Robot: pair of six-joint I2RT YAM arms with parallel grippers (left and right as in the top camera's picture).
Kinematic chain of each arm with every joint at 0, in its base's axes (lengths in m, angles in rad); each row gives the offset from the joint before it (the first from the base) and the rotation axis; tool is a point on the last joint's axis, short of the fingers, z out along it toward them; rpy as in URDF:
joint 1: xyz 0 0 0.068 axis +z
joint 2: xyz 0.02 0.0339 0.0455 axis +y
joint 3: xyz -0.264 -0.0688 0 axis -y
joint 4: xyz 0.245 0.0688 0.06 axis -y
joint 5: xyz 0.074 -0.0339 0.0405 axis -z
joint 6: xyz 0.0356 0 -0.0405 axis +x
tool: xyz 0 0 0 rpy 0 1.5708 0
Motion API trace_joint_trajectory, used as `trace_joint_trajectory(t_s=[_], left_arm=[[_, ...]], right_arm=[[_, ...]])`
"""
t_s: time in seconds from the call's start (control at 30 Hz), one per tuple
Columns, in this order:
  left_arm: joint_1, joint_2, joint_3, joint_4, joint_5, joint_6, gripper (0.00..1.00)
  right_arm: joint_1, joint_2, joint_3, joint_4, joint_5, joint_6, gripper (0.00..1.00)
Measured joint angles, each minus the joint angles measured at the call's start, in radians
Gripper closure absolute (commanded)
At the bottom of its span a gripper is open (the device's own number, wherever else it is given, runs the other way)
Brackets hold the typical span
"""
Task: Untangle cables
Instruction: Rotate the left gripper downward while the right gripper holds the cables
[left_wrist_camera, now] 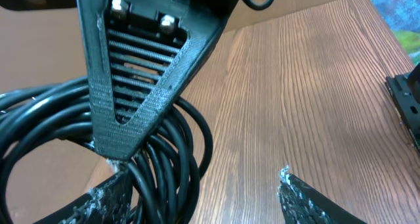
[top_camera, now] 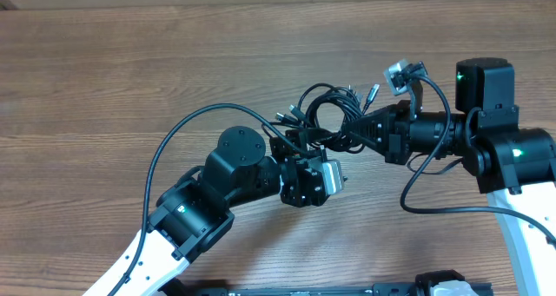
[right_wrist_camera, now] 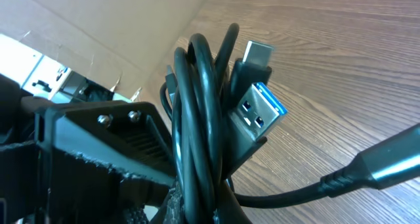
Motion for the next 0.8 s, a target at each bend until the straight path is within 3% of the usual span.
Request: trace_joint_trajectory(t_s=[0.23, 0.37, 0.4, 0.8], left_arm=[[0.000, 0.000, 0.000, -0.016, -0.010, 0.000, 0.32], [0.000, 0.000, 0.000, -0.014, -0.029, -0.010, 0.59], [0.001, 0.000, 0.000, -0.012, -0.036, -0.011, 0.60], [0.002, 0.000, 0.004, -0.013, -0.048, -0.016, 0.55]], right_arm=[[0.000, 0.000, 0.000, -0.003, -0.022, -0.027, 0.96], [0.000, 0.000, 0.000, -0.006, -0.025, -0.032, 0.96], [0.000, 0.000, 0.000, -0.010, -0.026, -0.034, 0.96], [-0.001, 0.000, 0.000, -0.009, -0.055, -0.066, 0.96]])
